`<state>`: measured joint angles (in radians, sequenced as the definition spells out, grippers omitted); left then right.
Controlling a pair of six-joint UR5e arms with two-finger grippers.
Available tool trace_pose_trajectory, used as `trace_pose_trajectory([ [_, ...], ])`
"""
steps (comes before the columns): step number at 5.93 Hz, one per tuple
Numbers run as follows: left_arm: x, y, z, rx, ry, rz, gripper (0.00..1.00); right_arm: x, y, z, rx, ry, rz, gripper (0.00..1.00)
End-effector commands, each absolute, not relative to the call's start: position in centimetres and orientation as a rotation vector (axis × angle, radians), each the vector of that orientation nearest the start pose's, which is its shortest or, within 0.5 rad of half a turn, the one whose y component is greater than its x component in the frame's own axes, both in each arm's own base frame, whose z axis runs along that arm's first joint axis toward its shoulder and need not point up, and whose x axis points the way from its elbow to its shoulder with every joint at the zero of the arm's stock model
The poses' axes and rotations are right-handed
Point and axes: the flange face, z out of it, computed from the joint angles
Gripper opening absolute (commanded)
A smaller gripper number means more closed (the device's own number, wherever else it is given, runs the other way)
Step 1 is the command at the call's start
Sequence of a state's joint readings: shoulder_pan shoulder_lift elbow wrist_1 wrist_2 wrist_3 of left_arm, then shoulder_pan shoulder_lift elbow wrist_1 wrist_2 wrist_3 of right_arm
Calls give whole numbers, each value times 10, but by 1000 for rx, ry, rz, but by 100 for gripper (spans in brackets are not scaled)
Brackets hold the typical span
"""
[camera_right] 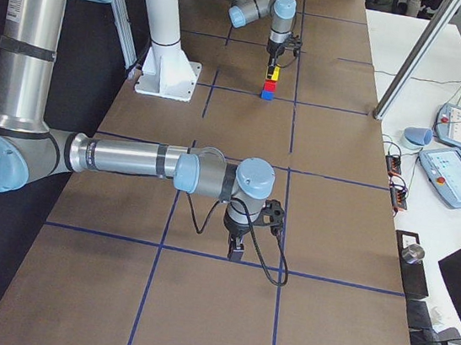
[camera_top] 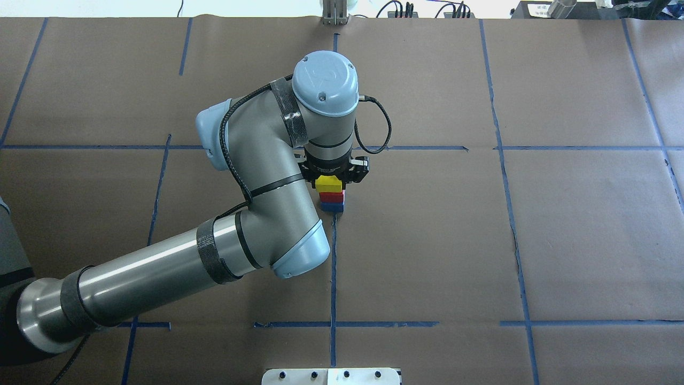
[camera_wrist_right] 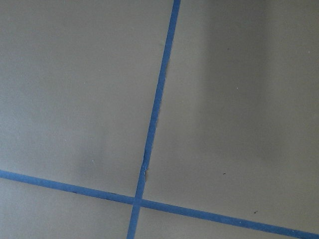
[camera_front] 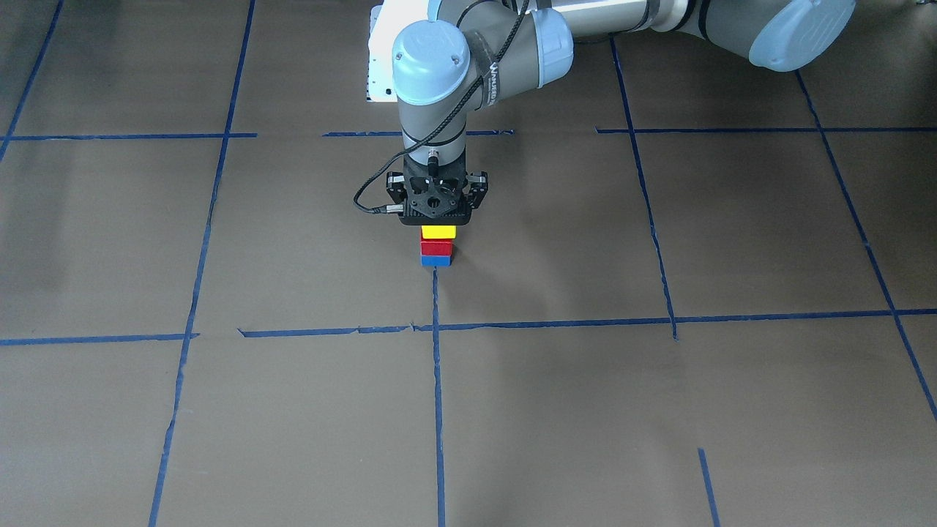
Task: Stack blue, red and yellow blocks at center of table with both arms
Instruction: 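Lower the yellow cube onto the red cube and open the left gripper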
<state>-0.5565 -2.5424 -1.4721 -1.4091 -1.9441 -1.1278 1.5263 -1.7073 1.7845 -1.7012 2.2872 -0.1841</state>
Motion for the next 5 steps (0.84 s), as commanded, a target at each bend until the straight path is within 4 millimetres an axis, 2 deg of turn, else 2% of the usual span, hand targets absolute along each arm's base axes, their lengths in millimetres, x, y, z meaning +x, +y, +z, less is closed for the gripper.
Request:
trace_pose_trajectory([
  [1, 580, -475, 110, 21, 782, 28, 12, 49, -432, 633, 0, -719, -200, 100],
  [3, 580, -475, 107, 19, 786, 32, 23, 49, -431, 634, -1, -719, -199, 100],
  [4, 580, -475, 105, 20, 789, 33, 23, 49, -432, 633, 0, -719, -200, 100],
  [5, 580, -475, 105, 20, 789, 33, 29, 49, -432, 633, 0, -719, -200, 100],
])
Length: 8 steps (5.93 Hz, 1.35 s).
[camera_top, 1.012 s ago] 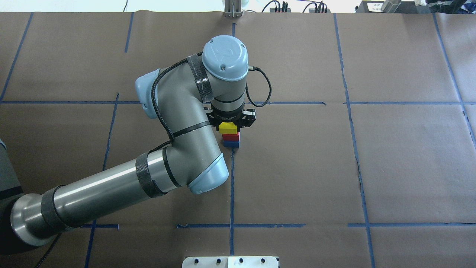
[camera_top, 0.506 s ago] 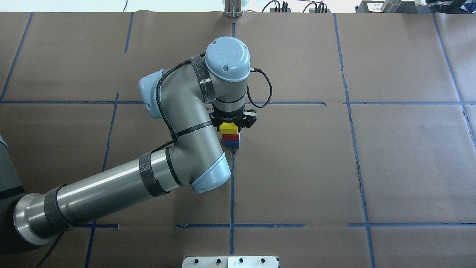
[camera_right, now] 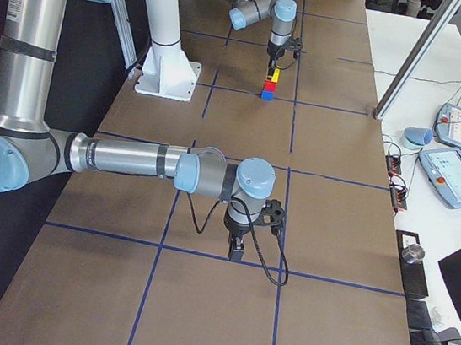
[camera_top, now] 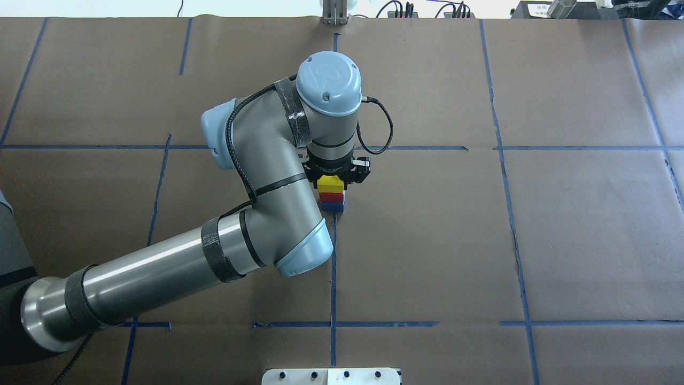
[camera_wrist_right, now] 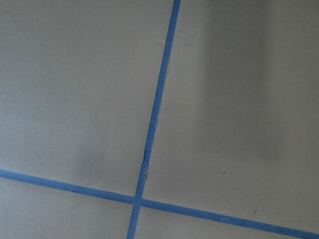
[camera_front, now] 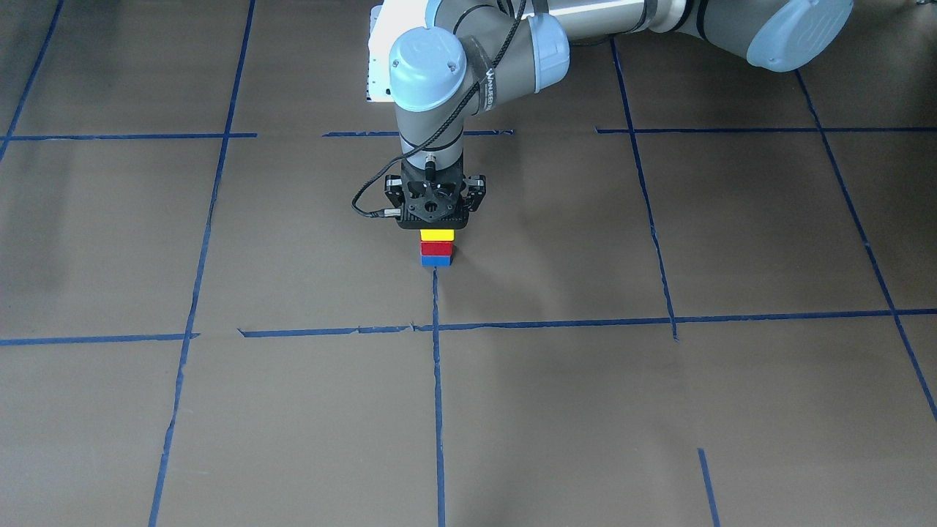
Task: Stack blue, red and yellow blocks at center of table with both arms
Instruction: 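Lower the yellow cube onto the red cube and open the left gripper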
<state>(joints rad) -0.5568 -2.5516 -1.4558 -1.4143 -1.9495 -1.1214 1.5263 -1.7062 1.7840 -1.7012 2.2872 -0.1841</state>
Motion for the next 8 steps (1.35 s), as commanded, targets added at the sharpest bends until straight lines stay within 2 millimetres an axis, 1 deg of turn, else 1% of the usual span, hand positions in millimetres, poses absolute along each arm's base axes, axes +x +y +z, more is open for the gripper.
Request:
trace_pose_trajectory([
  [1, 580, -475, 105, 20, 788, 32, 45, 49, -432, 633, 0, -719, -200, 100],
  [2, 581, -475, 106, 19, 786, 32, 58, 49, -432, 633, 0, -719, -200, 100],
  [4, 580, -475, 103, 22, 794, 30, 100, 49, -432, 633, -1, -719, -199, 100],
  [5, 577, -477, 101, 28, 804, 24, 100, 49, -433, 633, 0, -719, -200, 100],
  [6, 559, -490, 94, 43, 820, 5, 100, 49, -433, 633, 2, -719, -201, 100],
  [7, 529, -512, 94, 8, 850, -2, 100, 49, -433, 633, 0, -719, -200, 100],
  [8, 492, -537, 110, 7, 871, 49, 100, 49, -433, 633, 2, -719, -201, 100],
])
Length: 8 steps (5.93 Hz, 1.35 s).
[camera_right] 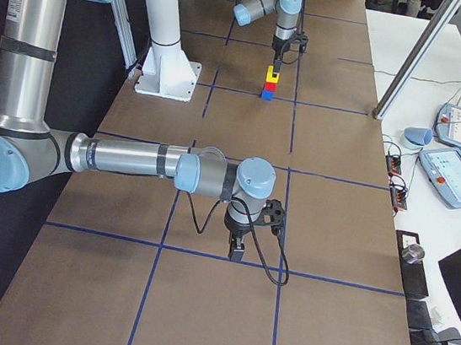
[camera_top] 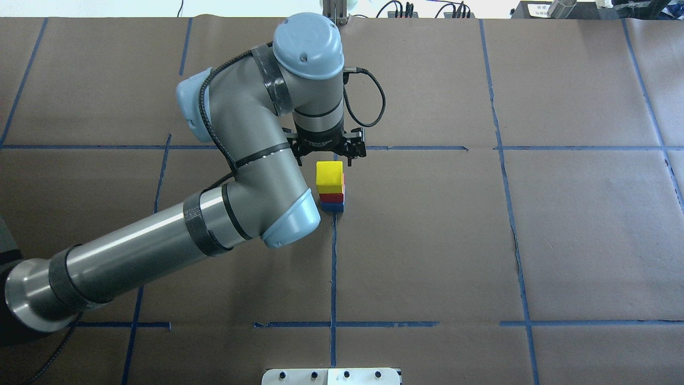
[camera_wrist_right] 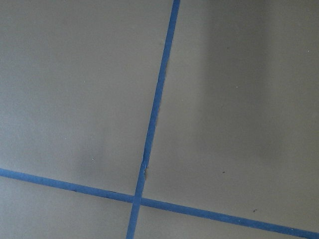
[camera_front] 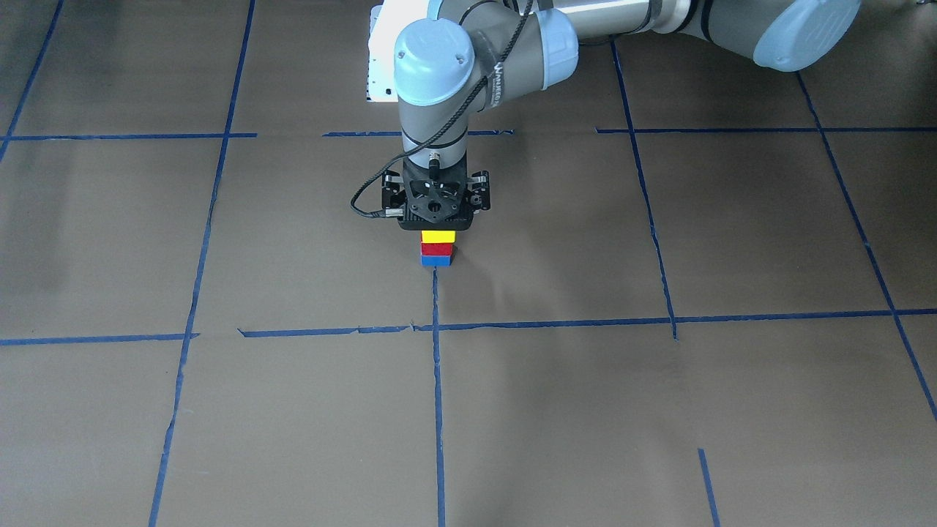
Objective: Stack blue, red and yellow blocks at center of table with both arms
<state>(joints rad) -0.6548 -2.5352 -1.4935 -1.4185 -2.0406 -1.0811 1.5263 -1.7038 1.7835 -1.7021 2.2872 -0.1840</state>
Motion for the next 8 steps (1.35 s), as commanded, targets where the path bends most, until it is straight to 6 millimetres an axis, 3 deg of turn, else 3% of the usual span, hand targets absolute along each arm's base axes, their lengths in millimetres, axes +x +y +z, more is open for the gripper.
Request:
trace_pose_trajectory([
  [1, 443, -558, 157, 33, 865, 110, 100, 49, -433, 633, 0, -719, -200, 100],
  [3, 349, -596, 263, 92, 801, 240, 100, 49, -433, 633, 0, -719, -200, 100],
  [5, 258, -606, 366, 90, 791, 353, 100, 49, -433, 633, 2, -719, -201, 100],
  [6, 187, -606, 427, 100, 788, 401, 100, 49, -433, 633, 2, -719, -201, 100],
  [7, 117, -593, 490, 93, 763, 394, 100, 49, -433, 633, 2, -719, -201, 100],
  [8, 58, -552, 571, 16, 745, 329, 100, 49, -433, 633, 2, -719, -201, 100],
])
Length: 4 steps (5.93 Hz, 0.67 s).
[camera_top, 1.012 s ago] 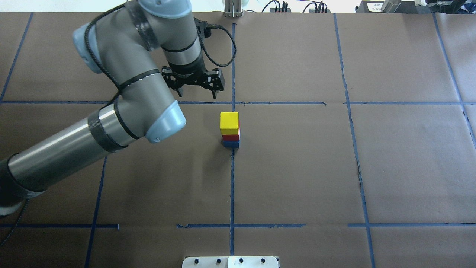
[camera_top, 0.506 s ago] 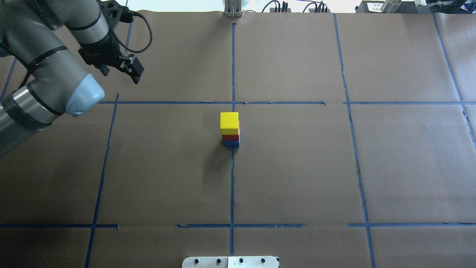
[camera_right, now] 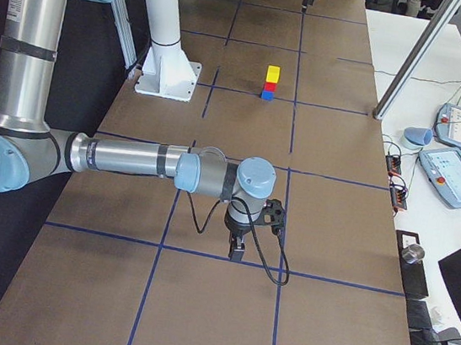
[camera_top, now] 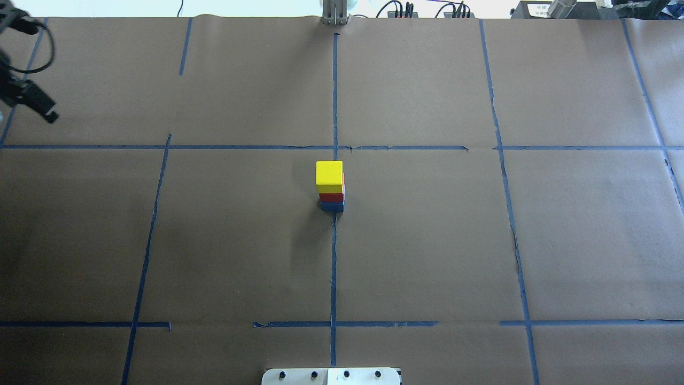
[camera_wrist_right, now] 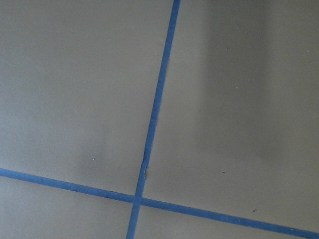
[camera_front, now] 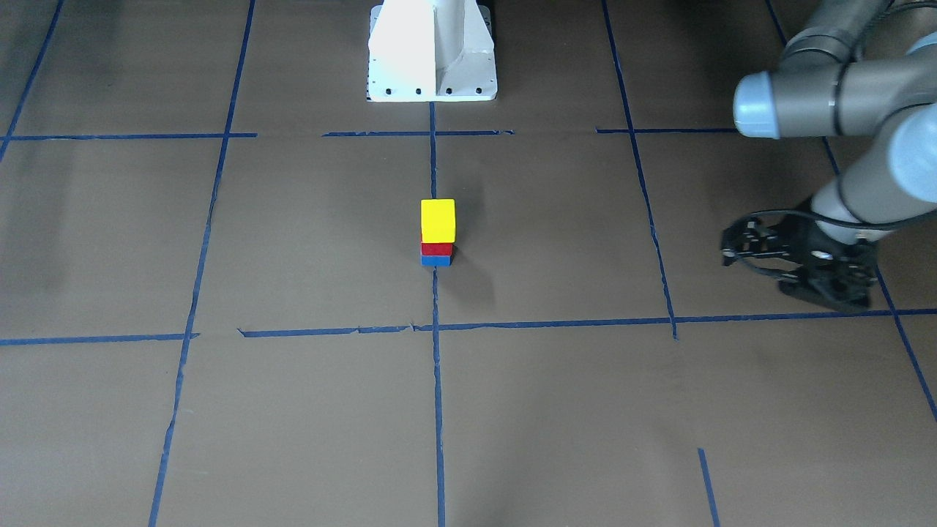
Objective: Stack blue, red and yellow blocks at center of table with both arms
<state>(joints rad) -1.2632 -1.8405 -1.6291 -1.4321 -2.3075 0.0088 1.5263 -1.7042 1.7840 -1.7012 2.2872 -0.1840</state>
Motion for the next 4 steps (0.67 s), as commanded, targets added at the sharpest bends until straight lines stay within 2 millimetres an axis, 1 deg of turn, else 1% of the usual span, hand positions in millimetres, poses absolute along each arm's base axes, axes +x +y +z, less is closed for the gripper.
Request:
trace_pose_trajectory([
  [1, 29, -533, 595, 12, 749, 263, 100, 49, -433, 633, 0, -719, -200, 100],
  [2, 18, -506, 632, -47, 755, 222, 100, 49, -433, 632, 3, -719, -200, 100],
  [3, 13, -489, 649, -76, 753, 207, 100, 49, -433, 633, 2, -719, -201, 100],
  [4, 2, -477, 658, -84, 755, 187, 100, 49, -433, 633, 2, -719, -201, 100],
])
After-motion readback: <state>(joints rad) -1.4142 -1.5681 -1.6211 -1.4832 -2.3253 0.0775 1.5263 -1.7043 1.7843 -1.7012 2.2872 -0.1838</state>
